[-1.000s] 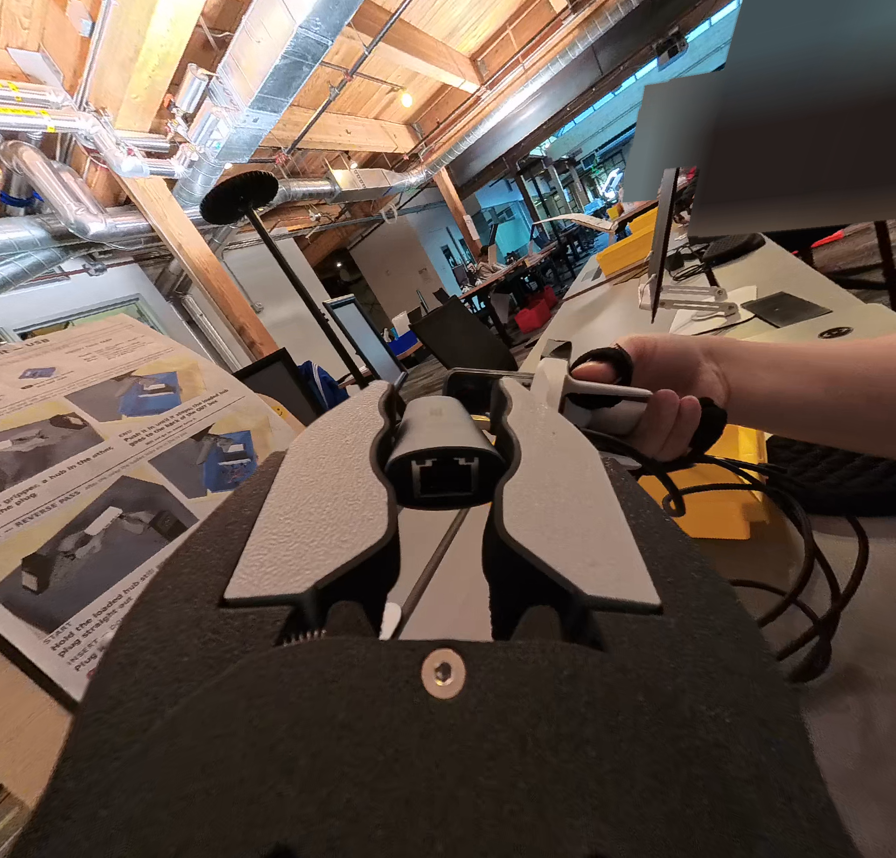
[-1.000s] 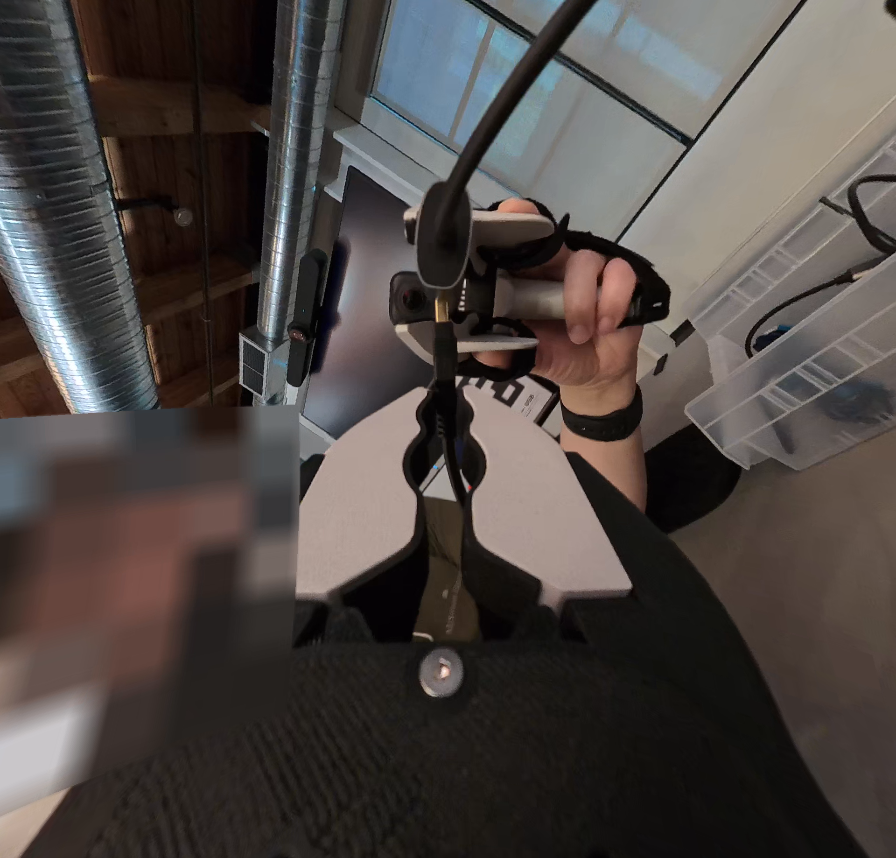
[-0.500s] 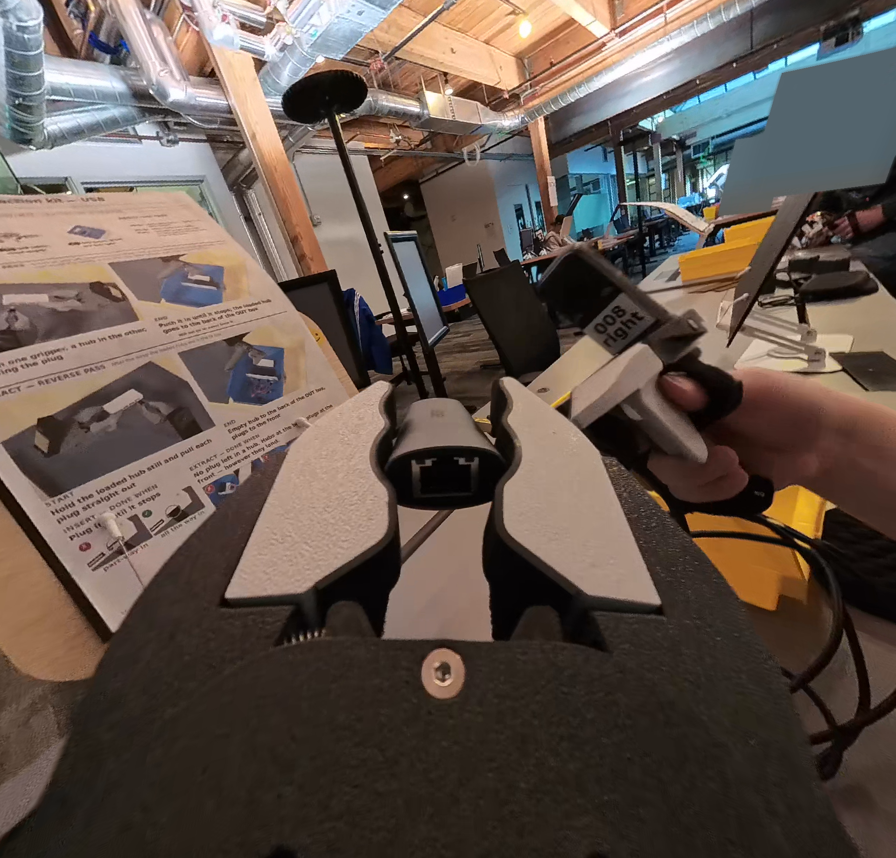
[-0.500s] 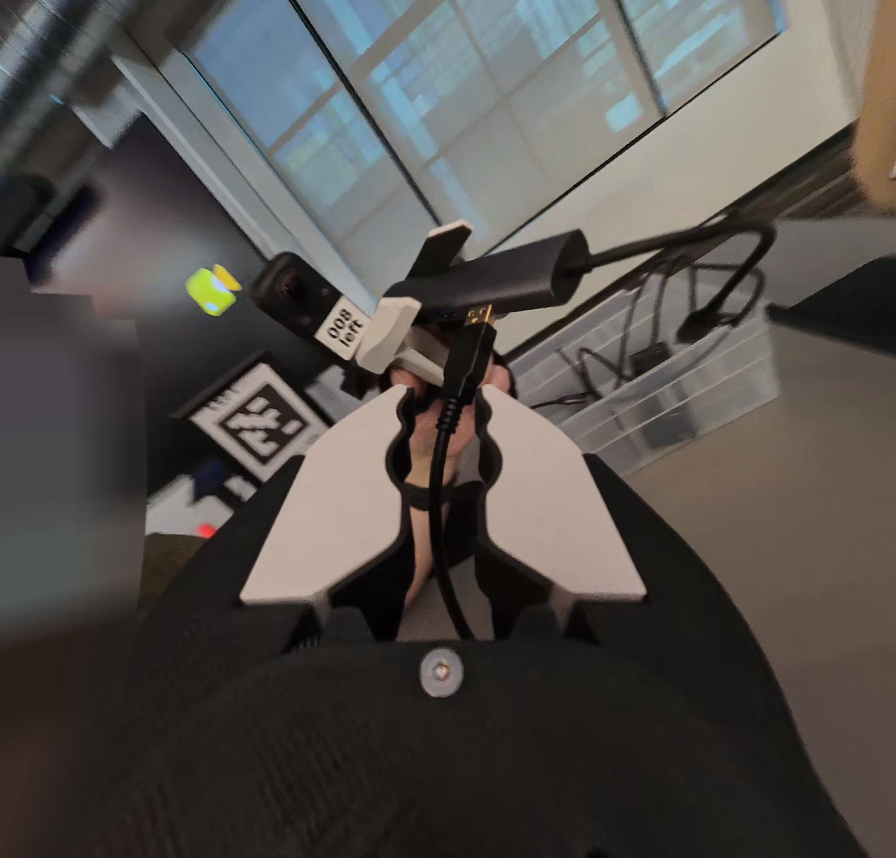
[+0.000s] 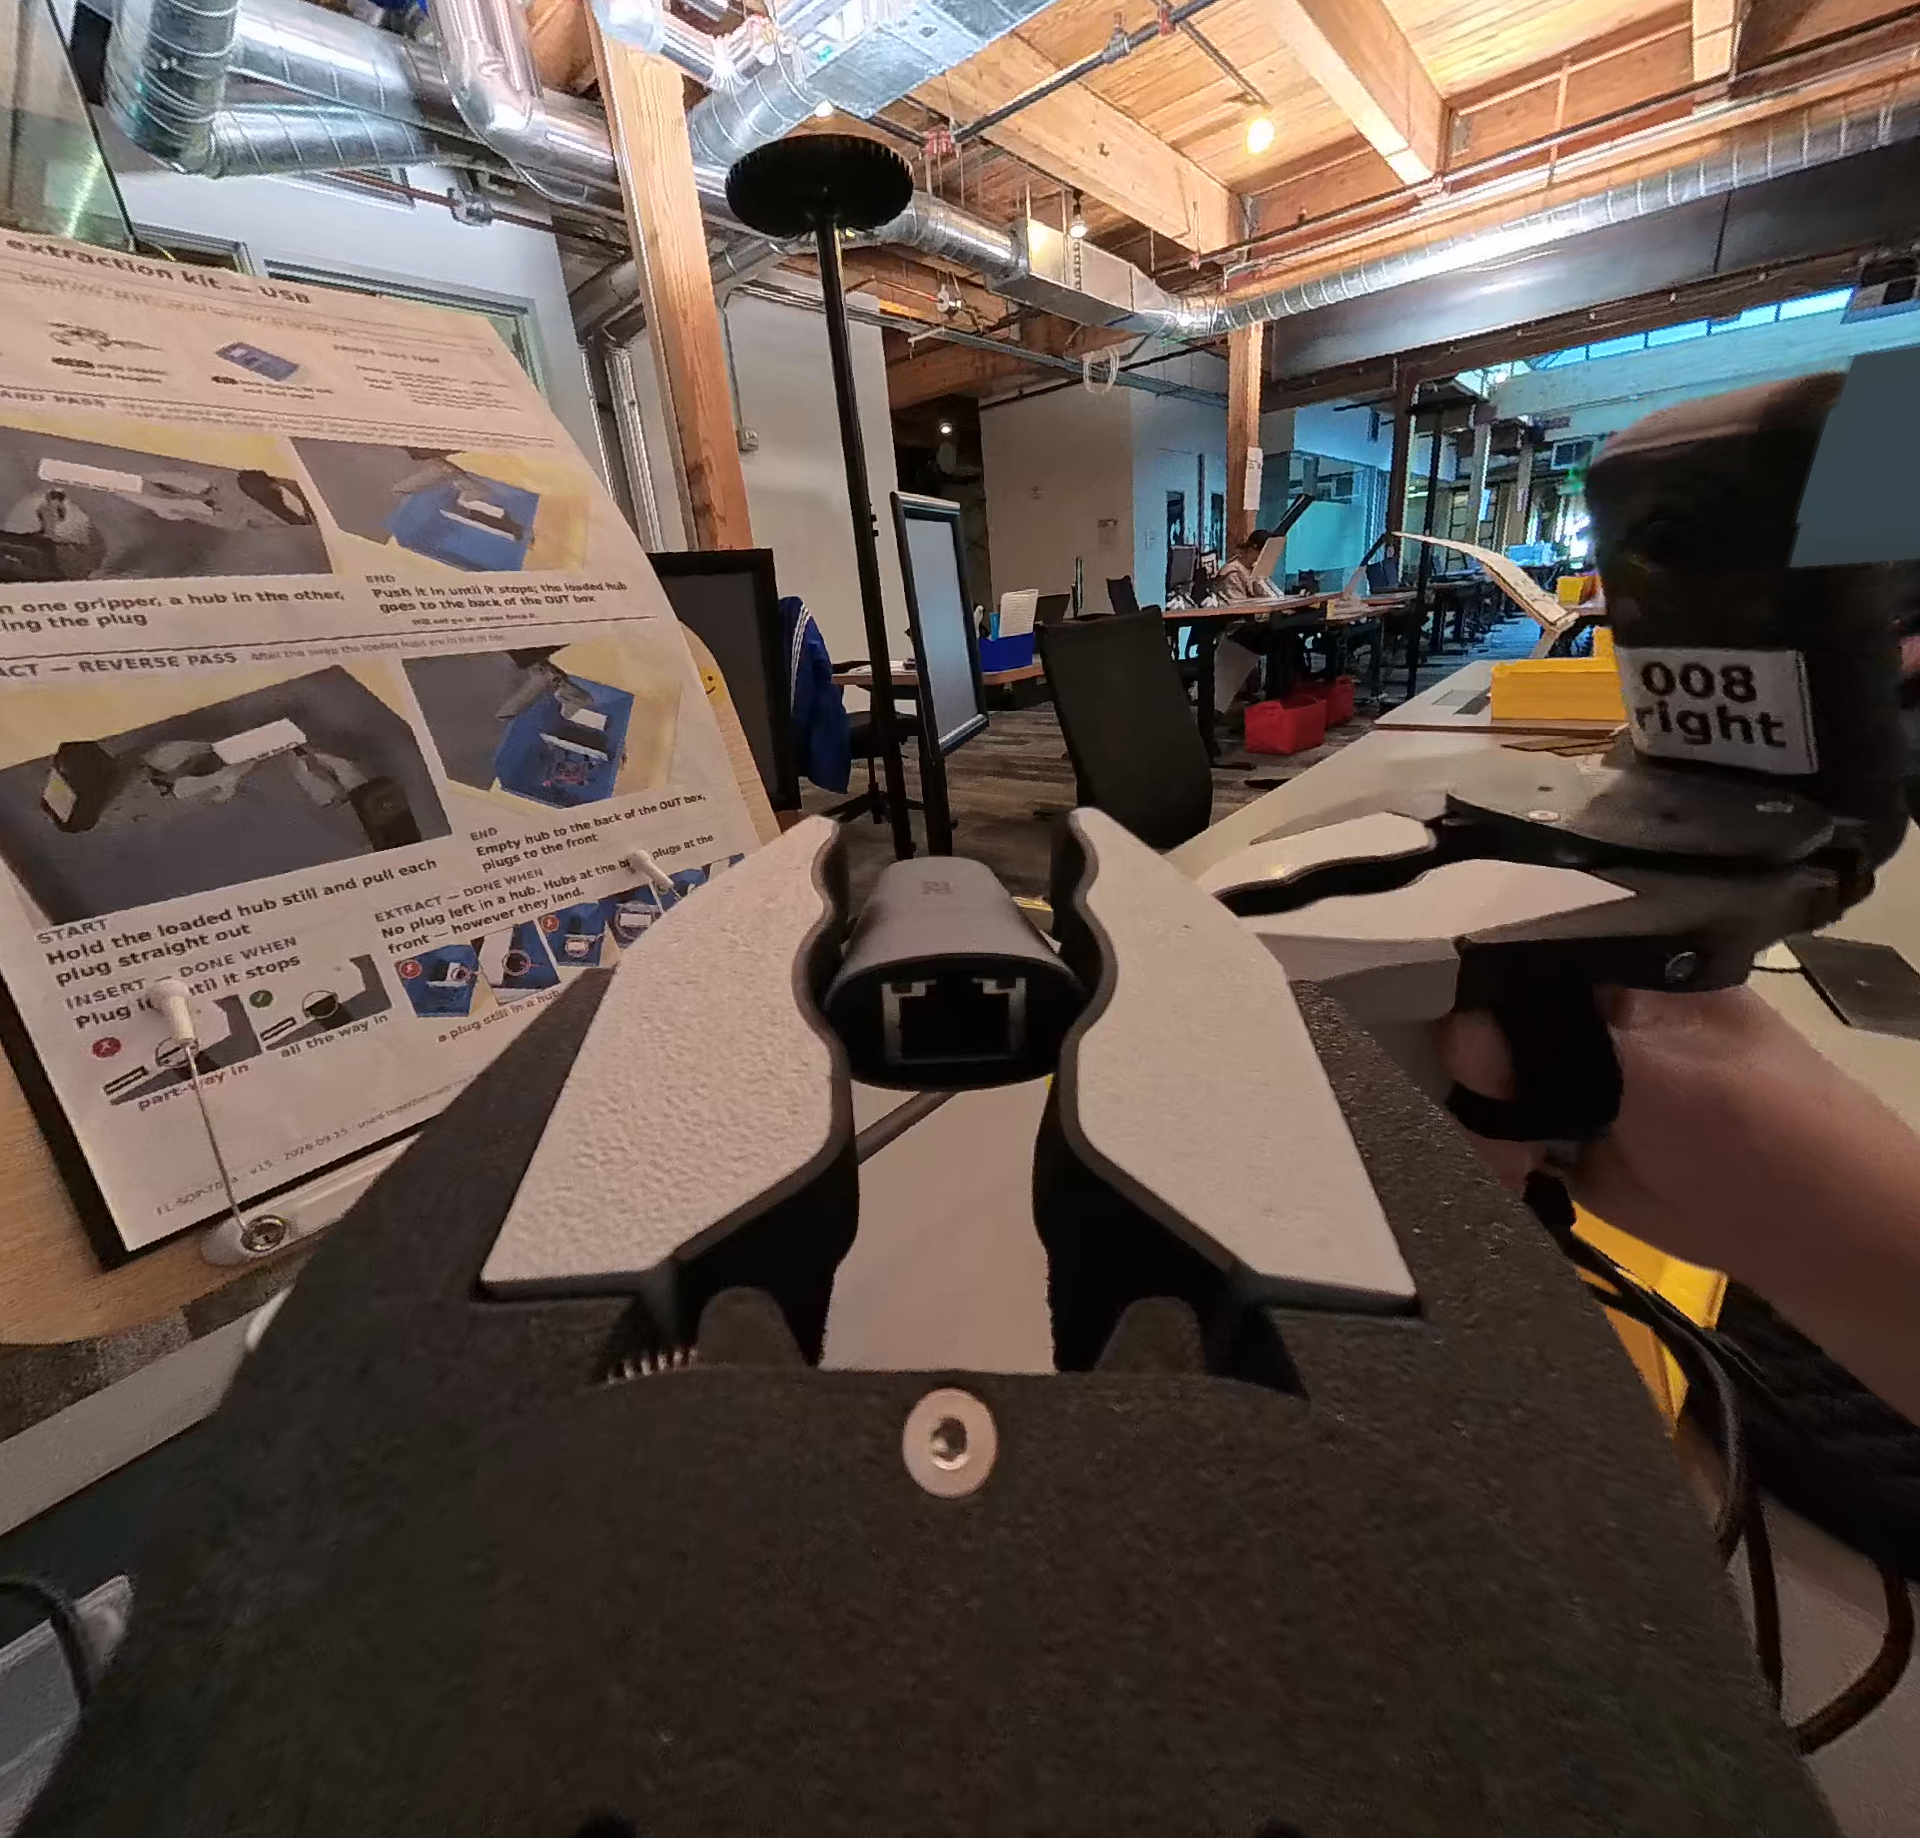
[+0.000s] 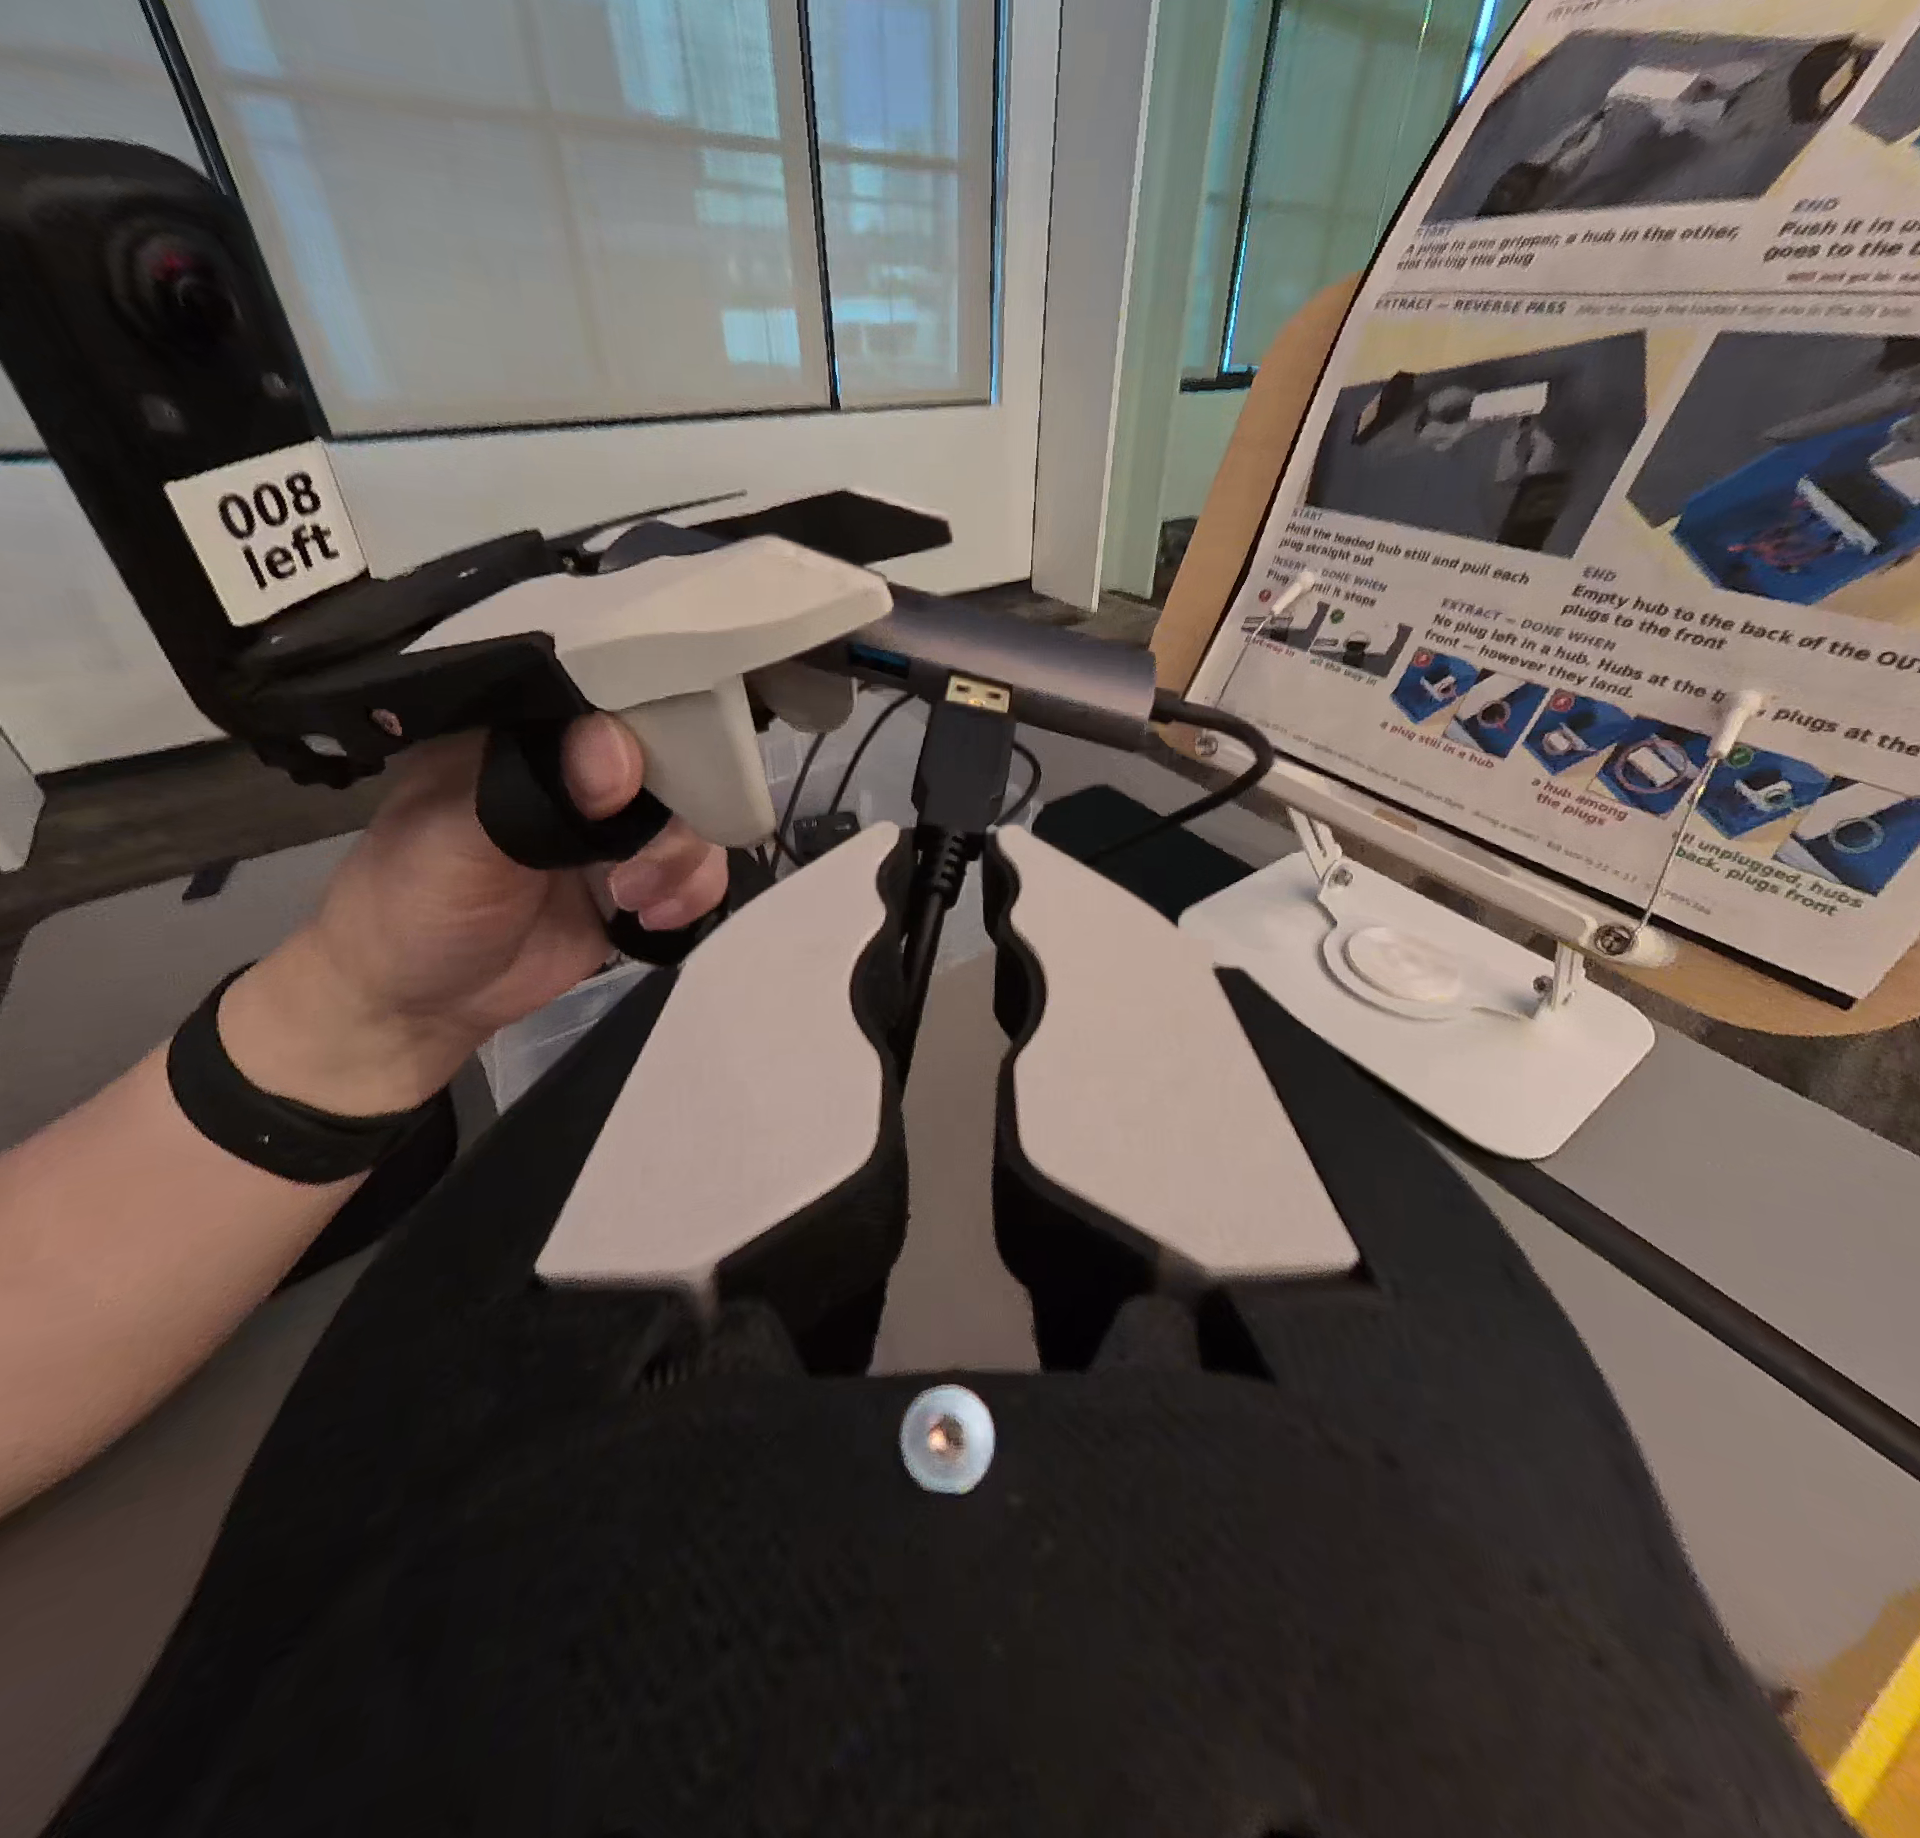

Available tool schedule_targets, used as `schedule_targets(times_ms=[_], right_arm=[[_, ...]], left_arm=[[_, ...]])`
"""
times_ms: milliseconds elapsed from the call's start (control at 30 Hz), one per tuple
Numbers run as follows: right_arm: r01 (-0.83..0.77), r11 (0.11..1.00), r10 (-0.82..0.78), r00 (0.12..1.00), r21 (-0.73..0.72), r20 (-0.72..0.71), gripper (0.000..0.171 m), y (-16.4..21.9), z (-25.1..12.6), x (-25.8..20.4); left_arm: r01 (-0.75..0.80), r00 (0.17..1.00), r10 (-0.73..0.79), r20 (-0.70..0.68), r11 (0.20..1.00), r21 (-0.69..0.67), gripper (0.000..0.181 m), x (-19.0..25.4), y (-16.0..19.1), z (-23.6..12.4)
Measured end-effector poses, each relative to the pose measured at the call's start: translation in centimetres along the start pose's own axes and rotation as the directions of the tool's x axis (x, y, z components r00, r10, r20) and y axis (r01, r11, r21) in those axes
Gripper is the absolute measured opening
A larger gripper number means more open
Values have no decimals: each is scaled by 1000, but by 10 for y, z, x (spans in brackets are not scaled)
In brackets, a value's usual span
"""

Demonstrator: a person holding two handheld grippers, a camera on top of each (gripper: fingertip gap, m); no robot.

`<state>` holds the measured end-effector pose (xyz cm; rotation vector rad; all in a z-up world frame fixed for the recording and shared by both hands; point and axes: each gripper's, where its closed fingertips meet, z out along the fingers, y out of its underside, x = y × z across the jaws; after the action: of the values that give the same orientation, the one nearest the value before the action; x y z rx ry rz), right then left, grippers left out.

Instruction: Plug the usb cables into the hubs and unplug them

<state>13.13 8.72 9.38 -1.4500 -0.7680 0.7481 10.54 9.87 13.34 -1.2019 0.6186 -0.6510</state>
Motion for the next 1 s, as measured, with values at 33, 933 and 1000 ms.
schedule_targets(times_ms=[33, 933, 1000], right_arm=[[-3, 1000, 4, 1000, 14, -4, 12, -1, 0, 0], [4, 983, 14, 995, 182, -100, 13, -18, -11, 7], [6, 982, 13, 995, 189, -100, 12, -19, -12, 7]], left_arm=[[9, 1000, -9, 5, 1000, 4, 37, 0, -1, 0], [92, 993, -95, 74, 995, 43, 37, 1, -2, 6], [96, 993, -99, 67, 994, 48, 37, 3, -3, 6]])
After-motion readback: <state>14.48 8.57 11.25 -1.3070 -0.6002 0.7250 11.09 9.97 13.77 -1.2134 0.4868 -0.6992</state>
